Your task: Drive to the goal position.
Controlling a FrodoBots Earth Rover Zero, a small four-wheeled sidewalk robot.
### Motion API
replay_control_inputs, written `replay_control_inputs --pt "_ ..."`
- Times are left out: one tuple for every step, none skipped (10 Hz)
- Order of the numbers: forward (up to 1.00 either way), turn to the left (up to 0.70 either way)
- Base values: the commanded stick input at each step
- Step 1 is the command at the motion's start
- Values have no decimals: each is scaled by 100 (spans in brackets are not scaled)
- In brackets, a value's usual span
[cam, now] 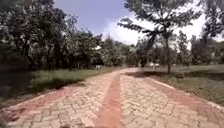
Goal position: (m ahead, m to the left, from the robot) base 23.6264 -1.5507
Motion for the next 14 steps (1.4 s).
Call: replay_control_inputs --pt "70 -22" --pt "70 -32" --pt "70 -22" --pt "70 0" --pt "70 0" --pt "70 0" --pt "70 0" --pt "70 -35" --pt "70 -35" --pt "70 0" --pt "70 0" --pt "70 0" --pt "70 0" --pt "70 0"
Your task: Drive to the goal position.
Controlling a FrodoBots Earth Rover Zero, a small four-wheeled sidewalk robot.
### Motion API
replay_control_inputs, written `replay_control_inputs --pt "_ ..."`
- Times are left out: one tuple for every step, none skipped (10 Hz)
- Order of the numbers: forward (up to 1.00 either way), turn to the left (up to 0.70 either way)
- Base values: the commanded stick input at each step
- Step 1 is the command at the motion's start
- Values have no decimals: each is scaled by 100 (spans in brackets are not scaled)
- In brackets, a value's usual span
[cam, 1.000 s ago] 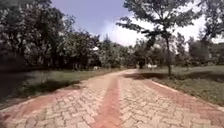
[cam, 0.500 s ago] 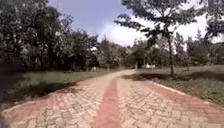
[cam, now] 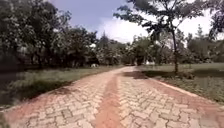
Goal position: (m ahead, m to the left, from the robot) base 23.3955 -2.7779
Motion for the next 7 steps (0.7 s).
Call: replay_control_inputs --pt "70 0" --pt "70 0" --pt "70 0" --pt "70 -18" --pt "70 -35" --pt "70 -31" --pt "70 -28"
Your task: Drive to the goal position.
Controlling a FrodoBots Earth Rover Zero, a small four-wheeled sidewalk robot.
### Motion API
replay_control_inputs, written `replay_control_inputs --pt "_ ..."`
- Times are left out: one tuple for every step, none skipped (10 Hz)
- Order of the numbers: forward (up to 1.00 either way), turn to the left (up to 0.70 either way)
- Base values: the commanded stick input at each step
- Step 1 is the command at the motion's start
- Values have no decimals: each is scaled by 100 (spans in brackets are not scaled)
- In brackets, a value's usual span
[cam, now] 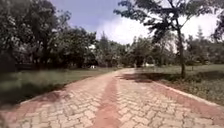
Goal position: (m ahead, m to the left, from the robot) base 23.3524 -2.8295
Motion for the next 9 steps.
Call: replay_control_inputs --pt "70 -14" --pt "70 0" --pt "70 -14" --pt "70 -35" --pt "70 -16" --pt "70 0" --pt "70 0" --pt "70 -35" --pt "70 -35"
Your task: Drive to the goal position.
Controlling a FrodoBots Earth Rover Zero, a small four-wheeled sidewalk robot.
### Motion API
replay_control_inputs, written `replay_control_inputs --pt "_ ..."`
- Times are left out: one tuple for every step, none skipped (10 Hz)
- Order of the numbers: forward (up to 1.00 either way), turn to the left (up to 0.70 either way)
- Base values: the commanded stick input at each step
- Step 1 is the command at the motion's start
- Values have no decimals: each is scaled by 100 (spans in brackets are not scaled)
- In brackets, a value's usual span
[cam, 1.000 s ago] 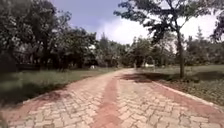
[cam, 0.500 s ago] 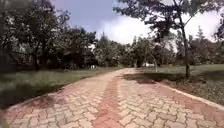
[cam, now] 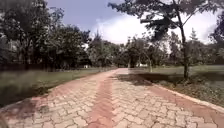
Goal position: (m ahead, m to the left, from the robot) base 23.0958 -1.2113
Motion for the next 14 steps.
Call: replay_control_inputs --pt "70 -30" --pt "70 -13" --pt "70 0" --pt "70 0" --pt "70 0" --pt "70 0" --pt "70 0" --pt "70 0" --pt "70 0" --pt "70 0" --pt "70 0" --pt "70 0" --pt "70 0" --pt "70 0"
